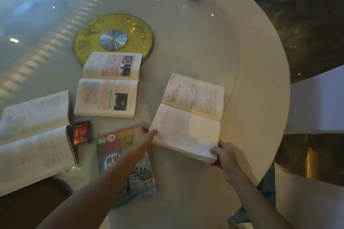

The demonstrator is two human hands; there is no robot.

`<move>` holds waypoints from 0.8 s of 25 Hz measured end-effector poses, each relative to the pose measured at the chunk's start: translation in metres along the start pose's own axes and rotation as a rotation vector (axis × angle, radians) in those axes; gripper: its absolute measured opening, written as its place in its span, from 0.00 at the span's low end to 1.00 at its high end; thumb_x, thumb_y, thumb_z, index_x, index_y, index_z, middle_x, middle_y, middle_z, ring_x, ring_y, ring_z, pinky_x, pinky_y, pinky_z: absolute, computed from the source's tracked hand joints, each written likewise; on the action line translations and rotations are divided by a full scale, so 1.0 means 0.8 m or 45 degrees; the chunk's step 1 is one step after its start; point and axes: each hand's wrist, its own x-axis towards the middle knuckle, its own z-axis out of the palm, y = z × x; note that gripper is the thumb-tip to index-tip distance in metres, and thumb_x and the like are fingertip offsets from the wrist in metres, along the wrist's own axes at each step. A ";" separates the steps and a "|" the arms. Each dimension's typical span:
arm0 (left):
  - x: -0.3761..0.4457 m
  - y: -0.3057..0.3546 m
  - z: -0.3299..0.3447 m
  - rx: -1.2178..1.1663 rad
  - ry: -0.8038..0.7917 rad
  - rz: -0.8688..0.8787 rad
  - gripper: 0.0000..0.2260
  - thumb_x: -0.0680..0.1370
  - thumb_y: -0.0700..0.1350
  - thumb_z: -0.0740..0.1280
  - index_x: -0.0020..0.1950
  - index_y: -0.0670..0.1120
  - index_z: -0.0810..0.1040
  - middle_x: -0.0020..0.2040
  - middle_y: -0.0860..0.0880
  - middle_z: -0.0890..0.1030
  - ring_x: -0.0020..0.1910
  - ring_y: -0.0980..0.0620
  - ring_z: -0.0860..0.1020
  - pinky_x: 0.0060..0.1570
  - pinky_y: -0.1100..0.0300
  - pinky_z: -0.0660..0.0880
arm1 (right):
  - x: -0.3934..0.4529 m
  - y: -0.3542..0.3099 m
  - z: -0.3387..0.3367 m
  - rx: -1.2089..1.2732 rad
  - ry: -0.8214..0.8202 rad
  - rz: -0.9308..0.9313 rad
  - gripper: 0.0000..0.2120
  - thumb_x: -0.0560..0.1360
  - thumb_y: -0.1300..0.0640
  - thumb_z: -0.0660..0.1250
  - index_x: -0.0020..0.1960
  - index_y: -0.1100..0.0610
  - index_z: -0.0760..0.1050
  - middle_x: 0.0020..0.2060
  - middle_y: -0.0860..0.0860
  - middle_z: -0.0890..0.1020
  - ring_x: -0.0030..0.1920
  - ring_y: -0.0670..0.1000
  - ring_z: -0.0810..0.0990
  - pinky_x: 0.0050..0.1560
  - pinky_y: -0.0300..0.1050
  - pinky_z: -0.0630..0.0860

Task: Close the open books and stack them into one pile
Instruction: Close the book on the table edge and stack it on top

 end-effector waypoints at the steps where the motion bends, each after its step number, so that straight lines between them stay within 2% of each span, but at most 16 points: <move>1: -0.007 -0.004 -0.007 -0.072 -0.001 0.003 0.08 0.77 0.41 0.71 0.52 0.41 0.75 0.50 0.45 0.77 0.47 0.48 0.77 0.48 0.47 0.81 | -0.018 -0.001 0.002 0.040 -0.005 -0.053 0.20 0.77 0.66 0.67 0.67 0.55 0.75 0.54 0.56 0.83 0.47 0.59 0.83 0.37 0.52 0.81; 2: -0.014 -0.004 -0.015 -0.138 -0.005 0.023 0.07 0.76 0.40 0.71 0.50 0.41 0.75 0.49 0.44 0.77 0.47 0.47 0.78 0.50 0.44 0.82 | -0.035 -0.005 0.004 0.077 0.010 -0.114 0.26 0.77 0.66 0.67 0.72 0.51 0.71 0.56 0.54 0.82 0.49 0.59 0.83 0.38 0.53 0.81; 3: -0.016 0.000 -0.018 -0.185 -0.014 0.040 0.07 0.76 0.40 0.72 0.50 0.41 0.75 0.50 0.43 0.78 0.47 0.46 0.78 0.46 0.46 0.83 | -0.043 -0.009 0.003 0.121 0.039 -0.156 0.29 0.77 0.67 0.67 0.74 0.48 0.69 0.58 0.55 0.82 0.49 0.58 0.84 0.41 0.55 0.82; 4: -0.018 0.008 -0.020 -0.213 -0.023 0.056 0.08 0.76 0.40 0.72 0.51 0.40 0.76 0.51 0.41 0.79 0.45 0.47 0.79 0.40 0.52 0.83 | -0.043 -0.016 0.001 0.167 0.065 -0.178 0.26 0.77 0.67 0.67 0.73 0.50 0.73 0.59 0.58 0.83 0.49 0.57 0.84 0.45 0.56 0.82; 5: -0.019 0.018 -0.021 -0.249 -0.029 0.075 0.10 0.76 0.41 0.73 0.54 0.38 0.76 0.52 0.40 0.80 0.44 0.48 0.81 0.36 0.57 0.82 | -0.041 -0.027 0.002 0.213 0.075 -0.200 0.19 0.78 0.67 0.67 0.66 0.54 0.78 0.59 0.61 0.83 0.48 0.56 0.83 0.47 0.56 0.82; 7: -0.019 0.046 -0.018 -0.316 -0.056 0.111 0.15 0.78 0.46 0.72 0.59 0.38 0.77 0.53 0.39 0.82 0.41 0.48 0.84 0.35 0.61 0.82 | -0.027 -0.053 -0.001 0.323 0.076 -0.174 0.07 0.79 0.63 0.66 0.52 0.61 0.83 0.61 0.64 0.82 0.50 0.56 0.83 0.49 0.55 0.82; 9: -0.019 0.075 -0.009 -0.405 -0.082 0.123 0.18 0.80 0.54 0.68 0.60 0.41 0.79 0.50 0.40 0.84 0.41 0.47 0.85 0.40 0.56 0.83 | -0.006 -0.085 -0.007 0.442 0.033 -0.142 0.13 0.82 0.54 0.64 0.50 0.62 0.82 0.61 0.63 0.83 0.52 0.57 0.84 0.50 0.53 0.81; 11: -0.016 0.092 0.011 -0.509 -0.127 0.088 0.22 0.81 0.61 0.61 0.58 0.43 0.81 0.49 0.41 0.85 0.44 0.45 0.84 0.46 0.53 0.82 | 0.022 -0.114 -0.019 0.519 -0.063 -0.150 0.22 0.84 0.44 0.59 0.56 0.62 0.81 0.58 0.63 0.85 0.52 0.59 0.85 0.51 0.53 0.81; 13: -0.011 0.096 0.039 -0.515 -0.156 0.005 0.25 0.82 0.63 0.57 0.57 0.43 0.80 0.51 0.41 0.85 0.48 0.43 0.84 0.51 0.50 0.81 | 0.054 -0.138 -0.029 0.509 -0.170 -0.134 0.26 0.83 0.39 0.57 0.63 0.60 0.80 0.54 0.63 0.86 0.50 0.60 0.85 0.51 0.54 0.81; 14: -0.007 0.093 0.055 -0.488 -0.158 -0.047 0.24 0.82 0.62 0.59 0.58 0.42 0.79 0.52 0.41 0.84 0.49 0.43 0.83 0.51 0.49 0.81 | 0.069 -0.148 -0.031 0.444 -0.199 -0.130 0.25 0.83 0.39 0.58 0.63 0.58 0.79 0.53 0.63 0.86 0.49 0.59 0.85 0.51 0.54 0.81; 16: 0.002 0.080 0.090 -0.405 -0.154 -0.166 0.20 0.81 0.57 0.65 0.61 0.40 0.76 0.51 0.41 0.81 0.48 0.44 0.82 0.50 0.50 0.81 | 0.094 -0.159 -0.030 0.209 -0.193 -0.127 0.17 0.83 0.42 0.61 0.57 0.54 0.79 0.50 0.61 0.87 0.47 0.59 0.85 0.53 0.54 0.80; 18: 0.009 0.065 0.124 -0.315 -0.170 -0.277 0.19 0.79 0.53 0.70 0.60 0.40 0.75 0.48 0.43 0.79 0.46 0.46 0.80 0.49 0.52 0.81 | 0.124 -0.158 -0.029 -0.101 -0.117 -0.089 0.15 0.82 0.47 0.65 0.53 0.58 0.80 0.44 0.60 0.87 0.41 0.58 0.85 0.47 0.52 0.81; 20: 0.013 0.056 0.151 -0.281 -0.193 -0.304 0.14 0.79 0.50 0.70 0.54 0.40 0.77 0.46 0.44 0.78 0.45 0.47 0.78 0.48 0.54 0.80 | 0.154 -0.152 -0.035 -0.544 0.048 -0.094 0.18 0.78 0.49 0.67 0.51 0.65 0.83 0.39 0.60 0.87 0.37 0.60 0.85 0.43 0.53 0.82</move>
